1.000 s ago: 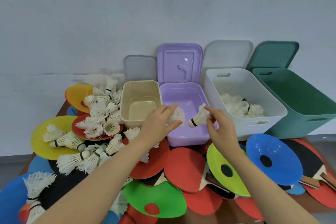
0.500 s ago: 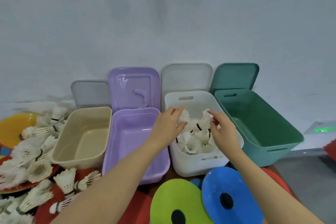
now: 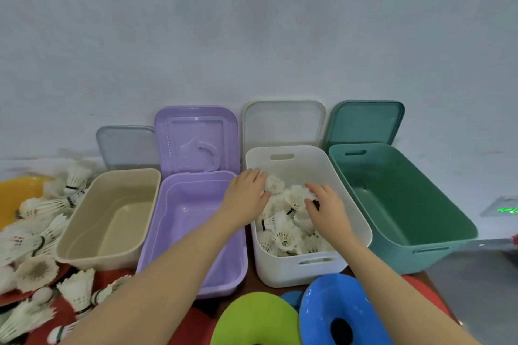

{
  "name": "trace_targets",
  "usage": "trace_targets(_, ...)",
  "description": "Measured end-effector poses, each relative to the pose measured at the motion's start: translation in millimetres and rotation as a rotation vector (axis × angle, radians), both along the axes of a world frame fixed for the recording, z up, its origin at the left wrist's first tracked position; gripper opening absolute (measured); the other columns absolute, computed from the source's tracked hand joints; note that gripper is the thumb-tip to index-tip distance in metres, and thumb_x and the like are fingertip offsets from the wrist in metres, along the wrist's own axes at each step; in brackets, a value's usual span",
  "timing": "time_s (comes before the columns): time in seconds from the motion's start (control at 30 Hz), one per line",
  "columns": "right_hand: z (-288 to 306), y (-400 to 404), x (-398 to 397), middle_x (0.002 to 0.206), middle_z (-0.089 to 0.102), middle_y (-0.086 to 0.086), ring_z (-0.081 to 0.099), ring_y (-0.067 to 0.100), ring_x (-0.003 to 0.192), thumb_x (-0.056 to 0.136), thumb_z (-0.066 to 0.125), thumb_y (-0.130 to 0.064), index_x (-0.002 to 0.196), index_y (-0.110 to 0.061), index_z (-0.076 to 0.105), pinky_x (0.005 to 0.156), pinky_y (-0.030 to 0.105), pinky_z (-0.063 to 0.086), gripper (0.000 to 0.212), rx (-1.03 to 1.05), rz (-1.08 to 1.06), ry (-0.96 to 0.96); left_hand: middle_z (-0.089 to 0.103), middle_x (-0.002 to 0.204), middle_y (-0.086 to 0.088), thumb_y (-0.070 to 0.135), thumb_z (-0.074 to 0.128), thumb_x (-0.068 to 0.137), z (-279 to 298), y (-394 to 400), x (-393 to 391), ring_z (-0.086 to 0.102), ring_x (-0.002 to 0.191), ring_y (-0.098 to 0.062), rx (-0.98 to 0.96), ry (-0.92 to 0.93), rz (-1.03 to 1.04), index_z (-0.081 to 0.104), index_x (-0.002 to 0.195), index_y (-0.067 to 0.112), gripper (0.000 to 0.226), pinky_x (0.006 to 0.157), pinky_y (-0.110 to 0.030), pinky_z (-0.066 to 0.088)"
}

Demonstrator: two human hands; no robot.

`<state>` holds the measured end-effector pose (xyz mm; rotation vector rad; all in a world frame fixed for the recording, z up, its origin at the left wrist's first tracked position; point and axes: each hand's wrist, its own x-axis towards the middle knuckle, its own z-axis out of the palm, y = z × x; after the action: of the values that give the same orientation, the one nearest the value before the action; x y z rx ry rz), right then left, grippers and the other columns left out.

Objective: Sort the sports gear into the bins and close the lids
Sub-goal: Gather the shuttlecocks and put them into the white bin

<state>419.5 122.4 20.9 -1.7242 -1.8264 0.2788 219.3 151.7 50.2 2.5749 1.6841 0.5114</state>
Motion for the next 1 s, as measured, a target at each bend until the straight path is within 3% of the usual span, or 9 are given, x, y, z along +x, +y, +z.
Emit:
trace_targets(0.17,8.3,-19.1,-23.4,0.113,0.059,0.001,0.056,0.02,0.1,0.092,0.053,-0.014,0.121,-0.014,0.059,0.088,0.039,0.046,0.029,0.095,0.086,0.001,0.04,0.143,-0.002,0.029,0.042,0.097,12.4,-17.1,-31.8,0.036,0.13,-0.021,0.039,-0.059,0.002,0.038,0.139,0.015,0.045,0.103,-0.031,0.024)
trace_targets(0.3,16.2,-30.0,-63.3,0.106,0.06,0.0,0.056,0.015,0.095,0.09,0.055,-0.011,0.116,-0.012,0.062,0.083,0.029,0.044,0.027,0.124,0.129,0.055,0.048,0.137,-0.004,0.028,0.045,0.096,22.0,-35.5,-78.4,0.043,0.125,-0.024,0.067,-0.092,0.016,0.045,0.135,0.012,0.042,0.101,-0.034,0.028)
trace_targets(0.43,23.5,-44.9,-119.0,0.095,0.057,-0.007,0.053,0.005,0.083,0.089,0.055,-0.01,0.11,-0.013,0.064,0.076,0.023,0.043,0.023,0.155,0.212,0.137,0.065,0.113,-0.005,0.037,0.036,0.086,22.0,-56.7,-140.1,0.061,0.102,-0.027,0.075,-0.086,0.047,0.062,0.115,0.012,0.047,0.086,-0.039,0.044)
trace_targets(0.5,21.7,-52.4,-151.4,0.093,0.058,-0.006,0.054,0.005,0.083,0.087,0.051,-0.017,0.11,-0.012,0.064,0.075,0.021,0.044,0.026,0.148,0.278,0.165,0.067,0.106,-0.003,0.039,0.032,0.082,18.5,-69.6,-175.9,0.064,0.096,-0.024,0.068,-0.079,0.079,0.065,0.108,0.012,0.049,0.083,-0.035,0.042)
trace_targets(0.67,0.7,-73.6,-231.9,0.095,0.057,-0.009,0.056,0.006,0.085,0.088,0.053,-0.02,0.111,-0.015,0.063,0.075,0.018,0.042,0.026,0.101,0.355,0.2,0.062,0.117,-0.003,0.049,0.021,0.078,-5.9,-100.7,-260.0,0.054,0.109,-0.027,-0.042,-0.084,0.145,0.061,0.117,0.014,0.066,0.093,-0.038,0.035)
trace_targets(0.8,-19.3,-91.1,-290.6,0.096,0.058,-0.004,0.053,0.009,0.086,0.087,0.052,-0.031,0.108,-0.012,0.064,0.073,0.016,0.035,0.031,0.075,0.38,0.141,0.055,0.127,0.002,0.042,0.031,0.091,-32.0,-122.9,-312.4,0.047,0.118,-0.021,-0.098,-0.056,0.139,0.055,0.125,0.018,0.048,0.098,-0.036,0.026)
trace_targets(0.87,-31.2,-99.0,-315.0,0.093,0.059,-0.002,0.053,0.014,0.085,0.084,0.053,-0.028,0.103,-0.013,0.064,0.072,0.021,0.037,0.027,0.067,0.387,0.11,0.051,0.131,0.006,0.035,0.04,0.096,-46.2,-133.0,-332.4,0.041,0.123,-0.017,-0.115,-0.031,0.13,0.051,0.128,0.02,0.037,0.1,-0.035,0.022)
trace_targets(1.0,-55.4,-114.9,-350.9,0.102,0.061,-0.008,0.054,0.015,0.095,0.079,0.056,-0.028,0.11,-0.023,0.06,0.083,0.03,0.03,0.032,0.03,0.382,-0.085,0.048,0.135,0.004,0.039,0.038,0.093,-68.4,-149.2,-360.7,0.039,0.126,-0.021,-0.18,-0.044,0.113,0.052,0.128,0.023,0.041,0.104,-0.038,0.02)
